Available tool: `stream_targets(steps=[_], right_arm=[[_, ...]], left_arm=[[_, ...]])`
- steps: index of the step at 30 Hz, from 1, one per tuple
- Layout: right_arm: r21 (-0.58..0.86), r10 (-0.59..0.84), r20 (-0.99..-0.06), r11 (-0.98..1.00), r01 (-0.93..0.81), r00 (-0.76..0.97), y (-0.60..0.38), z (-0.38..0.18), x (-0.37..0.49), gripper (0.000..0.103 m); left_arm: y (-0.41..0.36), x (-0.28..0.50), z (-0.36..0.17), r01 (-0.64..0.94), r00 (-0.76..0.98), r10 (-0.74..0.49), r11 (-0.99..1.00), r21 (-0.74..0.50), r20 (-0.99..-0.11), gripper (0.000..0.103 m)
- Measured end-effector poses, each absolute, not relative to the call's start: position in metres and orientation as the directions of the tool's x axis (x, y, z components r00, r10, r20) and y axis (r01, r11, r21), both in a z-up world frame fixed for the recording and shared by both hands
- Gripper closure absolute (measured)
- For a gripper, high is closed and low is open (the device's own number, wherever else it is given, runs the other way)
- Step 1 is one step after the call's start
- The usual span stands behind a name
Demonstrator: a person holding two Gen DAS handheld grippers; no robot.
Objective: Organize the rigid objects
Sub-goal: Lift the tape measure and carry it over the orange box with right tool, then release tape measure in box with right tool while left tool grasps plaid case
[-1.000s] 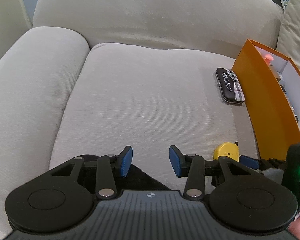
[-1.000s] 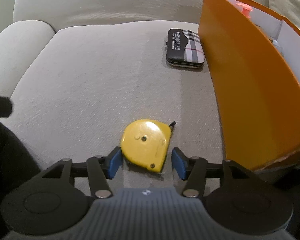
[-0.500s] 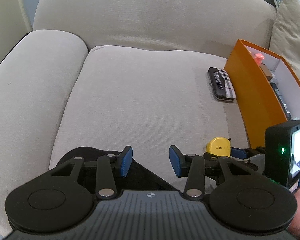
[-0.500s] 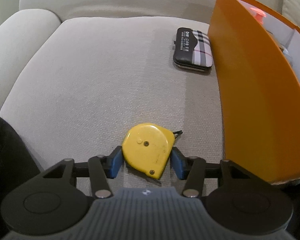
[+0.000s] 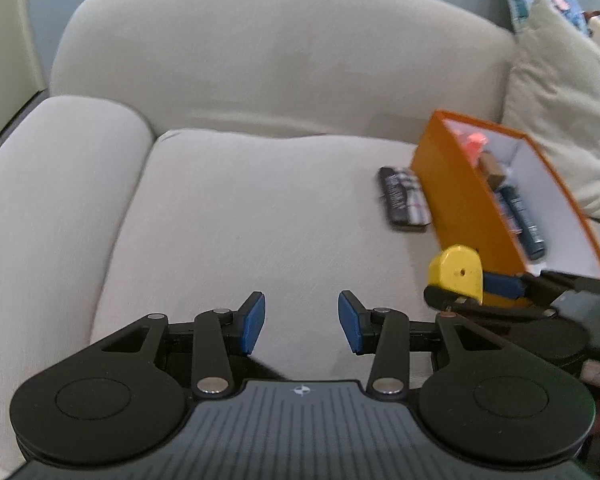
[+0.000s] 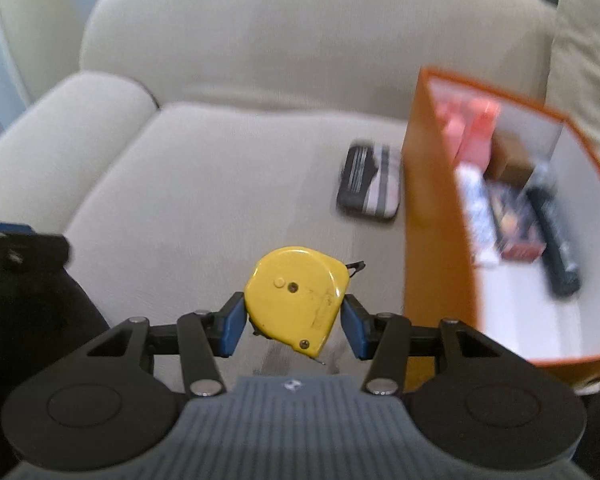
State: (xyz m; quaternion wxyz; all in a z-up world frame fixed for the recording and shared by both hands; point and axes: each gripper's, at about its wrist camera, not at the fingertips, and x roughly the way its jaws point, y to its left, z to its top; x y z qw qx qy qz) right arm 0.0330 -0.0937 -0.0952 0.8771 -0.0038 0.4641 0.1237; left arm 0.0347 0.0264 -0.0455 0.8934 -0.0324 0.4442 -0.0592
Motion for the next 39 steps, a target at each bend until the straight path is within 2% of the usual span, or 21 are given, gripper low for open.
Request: stream_targets(steps=[6, 11, 20, 22, 30, 36, 39], right_arm=[[0.116, 0.204, -0.763, 0.977, -0.18, 0.613, -0.133, -0.052, 0.036, 0.05], [0.114, 0.154, -0.766, 0.988, -0.104, 0.624, -0.178, -0.041, 0.052, 0.05], [0.053, 0.096, -0.874, 0.993, -0.103, 0.477, -0.247, -0.064, 0.083, 0.05], [0.03, 0.079, -0.892, 0.993, -0.117, 0.445, -0.257, -0.074, 0.091, 0.05], [0.023, 0.062, -0.963, 0.988, -0.151, 0.263, -0.284, -0.117, 0.127, 0.05], [0.013, 0.063, -0.984, 0.959, -0.285, 0.167, -0.282, -0.144, 0.148, 0.05], [0.001, 0.045, -0.992, 0.94, -0.341, 0.121, -0.276, -0.159, 0.158, 0.05]], left_arm=[[0.007, 0.044, -0.029, 0.193, 0.63, -0.215, 0.974, -0.117, -0.747, 0.053], [-0.013, 0.06, -0.028, 0.311, 0.627, -0.276, 0.946, -0.091, -0.728, 0.053], [-0.045, 0.105, -0.053, 0.469, 0.575, -0.315, 0.883, -0.011, -0.755, 0.052], [-0.055, 0.119, -0.064, 0.495, 0.552, -0.308, 0.869, 0.008, -0.775, 0.048], [-0.076, 0.186, -0.106, 0.401, 0.464, -0.276, 0.913, -0.078, -0.841, 0.04], [-0.088, 0.222, -0.131, 0.382, 0.415, -0.281, 0.917, -0.114, -0.865, 0.04], [-0.088, 0.236, -0.139, 0.352, 0.399, -0.298, 0.923, -0.156, -0.867, 0.034]])
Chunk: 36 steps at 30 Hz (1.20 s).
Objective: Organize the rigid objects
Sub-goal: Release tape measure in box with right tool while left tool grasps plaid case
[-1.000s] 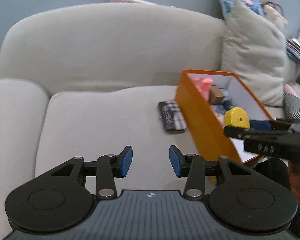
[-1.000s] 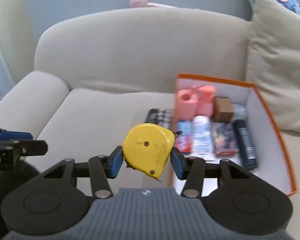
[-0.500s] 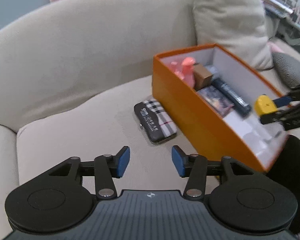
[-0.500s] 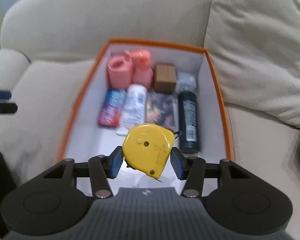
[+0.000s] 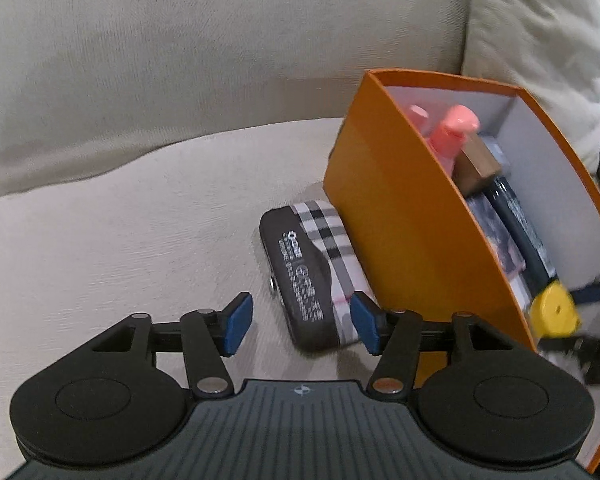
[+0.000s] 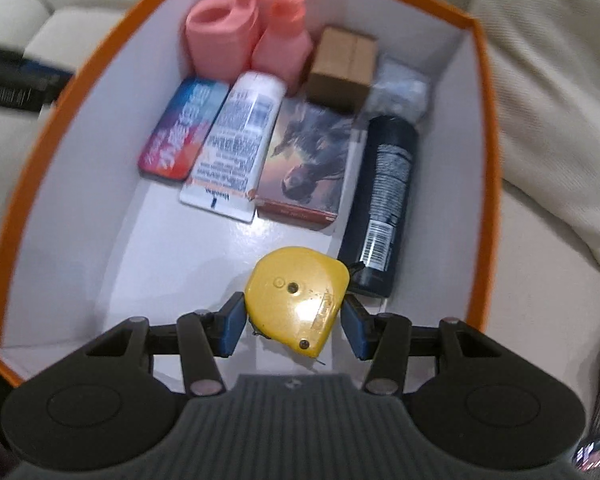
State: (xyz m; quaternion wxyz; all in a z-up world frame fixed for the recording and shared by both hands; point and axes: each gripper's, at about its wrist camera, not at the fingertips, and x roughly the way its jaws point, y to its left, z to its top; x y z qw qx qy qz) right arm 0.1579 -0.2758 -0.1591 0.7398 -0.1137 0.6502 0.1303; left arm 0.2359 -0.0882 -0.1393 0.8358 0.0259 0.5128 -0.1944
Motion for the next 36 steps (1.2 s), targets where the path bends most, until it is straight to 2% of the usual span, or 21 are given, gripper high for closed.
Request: stream_targets(steps=[5, 13, 19, 23, 28, 30, 32, 36], right_arm=[[-0.012, 0.017, -0.997, 0.93, -0.367, 0.076, -0.271, -0.175, 0.163, 0.05], [-0.042, -0.006, -0.995, 0.926, -0.376, 0.096, -0.272, -0.179, 0.157, 0.05], [-0.046, 0.005, -0.99, 0.935, -0.351, 0.141, -0.27, -0.168, 0.156, 0.047], [-0.046, 0.01, -0.985, 0.946, -0.32, 0.171, -0.271, -0.164, 0.157, 0.046], [-0.045, 0.01, -0.982, 0.957, -0.286, 0.189, -0.271, -0.164, 0.156, 0.046], [-0.04, 0.014, -0.981, 0.961, -0.272, 0.193, -0.271, -0.163, 0.155, 0.046], [-0.035, 0.018, -0.979, 0.965, -0.259, 0.201, -0.273, -0.158, 0.153, 0.046], [-0.032, 0.021, -0.976, 0.972, -0.234, 0.217, -0.273, -0.154, 0.148, 0.046]], left_arm=[[-0.091, 0.253, -0.152, 0.31, 0.379, -0.292, 0.934, -0.177, -0.878, 0.032], [-0.1, 0.267, -0.162, 0.279, 0.362, -0.295, 0.939, -0.199, -0.884, 0.029], [-0.087, 0.278, -0.171, 0.204, 0.344, -0.342, 0.936, -0.285, -0.875, 0.026], [-0.083, 0.277, -0.17, 0.202, 0.339, -0.375, 0.925, -0.323, -0.863, 0.04], [-0.083, 0.272, -0.17, 0.178, 0.36, -0.357, 0.933, -0.312, -0.862, 0.045], [-0.081, 0.271, -0.166, 0.166, 0.365, -0.352, 0.936, -0.311, -0.862, 0.058], [-0.076, 0.269, -0.162, 0.16, 0.359, -0.352, 0.936, -0.314, -0.864, 0.062], [-0.06, 0.263, -0.151, 0.13, 0.346, -0.374, 0.927, -0.35, -0.86, 0.08]])
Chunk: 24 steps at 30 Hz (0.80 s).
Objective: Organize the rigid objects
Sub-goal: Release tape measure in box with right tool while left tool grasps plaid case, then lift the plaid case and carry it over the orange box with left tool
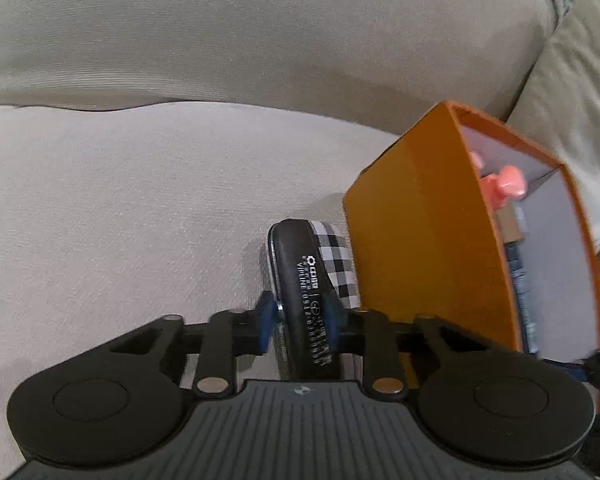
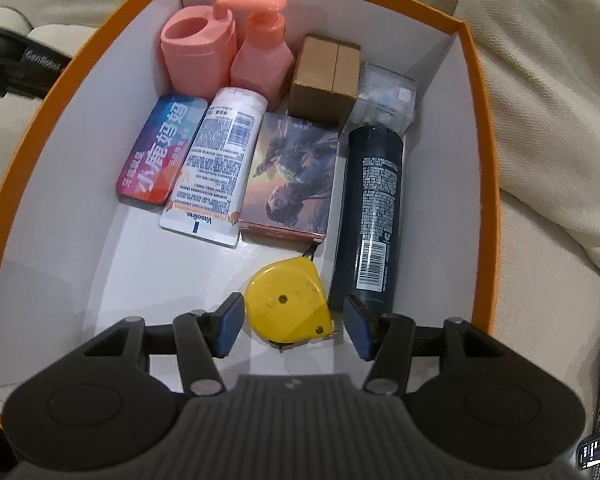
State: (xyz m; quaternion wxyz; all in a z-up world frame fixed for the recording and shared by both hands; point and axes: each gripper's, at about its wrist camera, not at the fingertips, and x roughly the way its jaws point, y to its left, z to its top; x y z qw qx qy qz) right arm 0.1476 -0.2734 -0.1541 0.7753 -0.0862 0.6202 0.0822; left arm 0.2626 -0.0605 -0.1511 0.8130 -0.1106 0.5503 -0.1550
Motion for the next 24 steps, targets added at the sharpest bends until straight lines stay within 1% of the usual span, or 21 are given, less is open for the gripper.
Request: stream_targets(steps=[2, 10, 14, 15, 16, 18, 21, 23, 24], right_arm=[[-0.03, 0.023, -0.974, 0.973, -0.227, 0.226, -0.273, -0.152, 0.146, 0.046], [-0.002, 0.053, -0.969, 0.974, -0.225, 0.24, -0.266, -0.153, 0.139, 0.046], [0.003, 0.06, -0.97, 0.972, -0.236, 0.234, -0.264, -0.156, 0.137, 0.046], [-0.001, 0.055, -0.971, 0.972, -0.235, 0.233, -0.264, -0.158, 0.137, 0.046], [-0.003, 0.053, -0.971, 0.973, -0.231, 0.234, -0.265, -0.159, 0.137, 0.046], [0.004, 0.057, -0.97, 0.975, -0.22, 0.237, -0.267, -0.158, 0.136, 0.046], [0.008, 0.059, -0.97, 0.977, -0.212, 0.237, -0.267, -0.157, 0.135, 0.046], [0.008, 0.058, -0.97, 0.978, -0.209, 0.235, -0.266, -0.158, 0.133, 0.046], [0.009, 0.059, -0.971, 0.978, -0.206, 0.233, -0.266, -0.158, 0.133, 0.046]], left_arm=[[-0.05, 0.255, -0.144, 0.129, 0.343, -0.382, 0.924, -0.359, -0.858, 0.082], [-0.024, 0.233, -0.135, 0.067, 0.28, -0.305, 0.952, -0.299, -0.91, 0.084], [-0.006, 0.228, -0.154, -0.024, 0.252, -0.271, 0.958, -0.286, -0.929, 0.081], [-0.004, 0.229, -0.159, -0.05, 0.239, -0.278, 0.953, -0.298, -0.93, 0.079], [-0.003, 0.23, -0.162, -0.073, 0.239, -0.293, 0.945, -0.318, -0.926, 0.073], [0.0, 0.229, -0.164, -0.106, 0.249, -0.286, 0.942, -0.319, -0.925, 0.042], [-0.01, 0.23, -0.161, -0.124, 0.279, -0.257, 0.946, -0.301, -0.925, 0.028], [-0.022, 0.228, -0.159, -0.1, 0.288, -0.248, 0.953, -0.286, -0.925, 0.026], [-0.029, 0.229, -0.159, -0.082, 0.291, -0.22, 0.964, -0.254, -0.931, 0.026]])
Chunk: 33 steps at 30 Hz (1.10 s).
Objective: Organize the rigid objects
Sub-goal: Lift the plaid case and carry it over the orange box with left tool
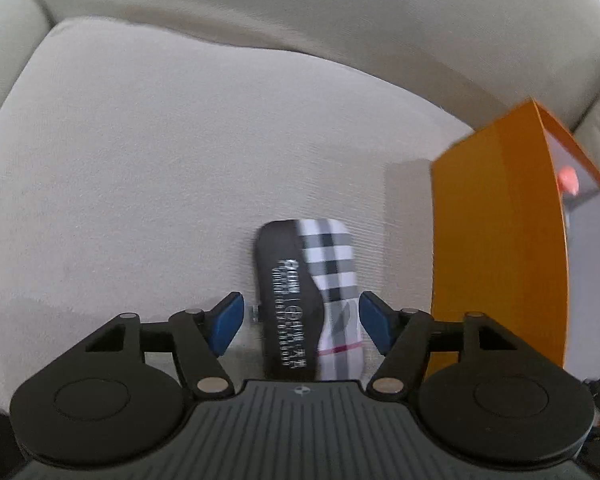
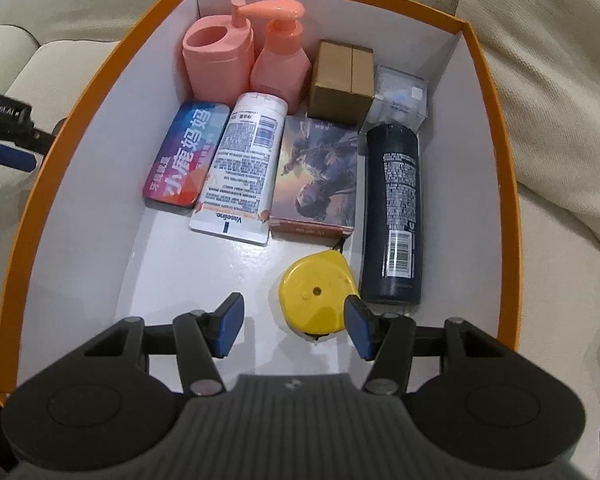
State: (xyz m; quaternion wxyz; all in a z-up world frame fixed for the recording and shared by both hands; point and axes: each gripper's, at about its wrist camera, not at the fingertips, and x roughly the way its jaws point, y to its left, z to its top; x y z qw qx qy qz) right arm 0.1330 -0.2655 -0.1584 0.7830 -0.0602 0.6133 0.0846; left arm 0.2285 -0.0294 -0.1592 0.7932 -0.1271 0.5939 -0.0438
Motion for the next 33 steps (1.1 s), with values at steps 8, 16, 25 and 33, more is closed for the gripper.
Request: stream_targets(steps=[8, 16, 25, 33], right_arm=[[0.024, 0.071, -0.969, 0.981, -0.195, 0.237, -0.266, -0.158, 0.13, 0.044], [0.035, 0.072, -0.968, 0.988, -0.153, 0.24, -0.272, -0.157, 0.123, 0.043], [0.056, 0.093, -0.954, 0.989, -0.134, 0.285, -0.274, -0.141, 0.114, 0.043], [0.064, 0.116, -0.928, 0.986, -0.156, 0.354, -0.281, -0.115, 0.107, 0.043]], left_arm=[[-0.067, 0.231, -0.179, -0.045, 0.286, -0.086, 0.994, -0.103, -0.954, 0.021], [-0.069, 0.223, -0.174, -0.002, 0.3, -0.086, 0.996, -0.091, -0.95, 0.026], [-0.051, 0.191, -0.128, 0.077, 0.365, -0.192, 0.981, -0.176, -0.911, 0.026], [-0.101, 0.152, -0.024, 0.462, 0.479, -0.329, 0.883, -0.084, -0.814, 0.026]])
